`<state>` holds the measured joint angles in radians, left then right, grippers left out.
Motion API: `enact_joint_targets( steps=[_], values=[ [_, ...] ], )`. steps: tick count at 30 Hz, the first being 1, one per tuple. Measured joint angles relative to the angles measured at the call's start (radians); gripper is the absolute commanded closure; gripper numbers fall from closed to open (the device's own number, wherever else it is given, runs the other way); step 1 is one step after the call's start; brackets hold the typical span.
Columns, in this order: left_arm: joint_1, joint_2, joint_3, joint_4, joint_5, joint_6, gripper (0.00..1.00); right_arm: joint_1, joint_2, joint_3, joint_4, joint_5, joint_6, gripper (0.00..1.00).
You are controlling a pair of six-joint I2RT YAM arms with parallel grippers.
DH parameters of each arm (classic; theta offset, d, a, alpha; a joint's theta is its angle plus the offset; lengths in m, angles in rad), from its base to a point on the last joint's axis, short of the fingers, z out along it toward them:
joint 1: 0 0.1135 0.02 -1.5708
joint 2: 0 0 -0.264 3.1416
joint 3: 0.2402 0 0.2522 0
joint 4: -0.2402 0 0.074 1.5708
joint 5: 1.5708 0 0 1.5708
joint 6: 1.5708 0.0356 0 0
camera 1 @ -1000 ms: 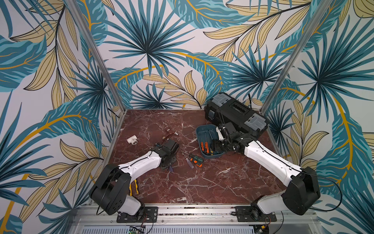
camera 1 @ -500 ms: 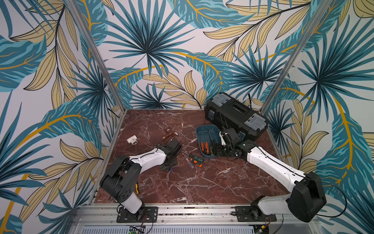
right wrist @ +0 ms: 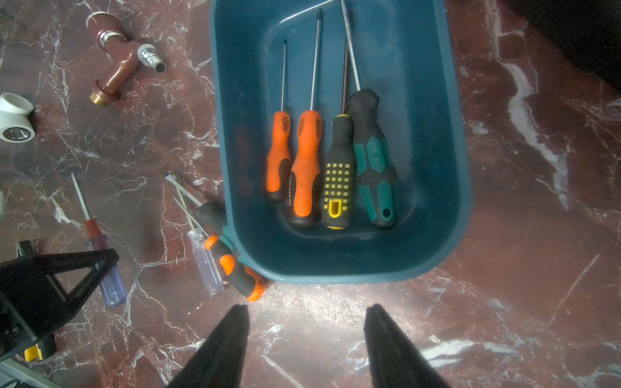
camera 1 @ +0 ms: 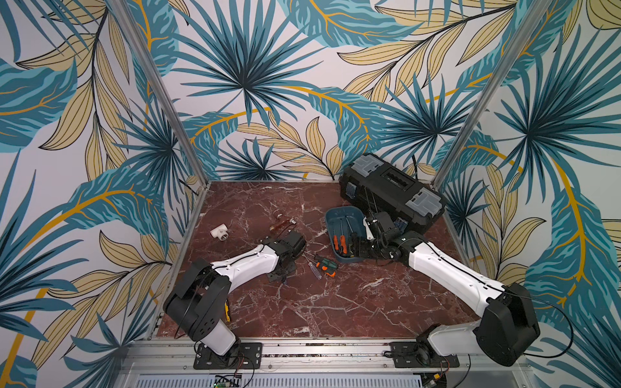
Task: Put the screwdriver on the desktop into the storage box
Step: Pick up the screwdriver from the center of the board, then place the screwdriver in the storage box.
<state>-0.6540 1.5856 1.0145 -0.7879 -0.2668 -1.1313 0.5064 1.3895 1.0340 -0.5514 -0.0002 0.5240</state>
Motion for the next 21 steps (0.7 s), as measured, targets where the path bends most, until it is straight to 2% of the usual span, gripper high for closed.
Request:
enact_joint_targets(
  steps=[4,9,17,21],
  values=[
    [-0.1,0.039,0.262,-0.027,-0.021,0.014,0.89,0.0,-0.018,0.0,0.002,0.037,0.011,0.4],
    [-0.188,0.193,0.573,-0.01,-0.016,0.053,0.89,0.0,-0.126,-0.005,0.006,0.107,0.02,0.4],
    [-0.223,0.49,0.818,-0.056,0.047,0.121,0.89,0.0,-0.246,-0.098,0.006,0.147,0.059,0.4],
    [-0.225,0.57,0.872,-0.079,0.055,0.144,0.89,0.0,-0.281,-0.141,-0.005,0.154,0.079,0.4]
  ],
)
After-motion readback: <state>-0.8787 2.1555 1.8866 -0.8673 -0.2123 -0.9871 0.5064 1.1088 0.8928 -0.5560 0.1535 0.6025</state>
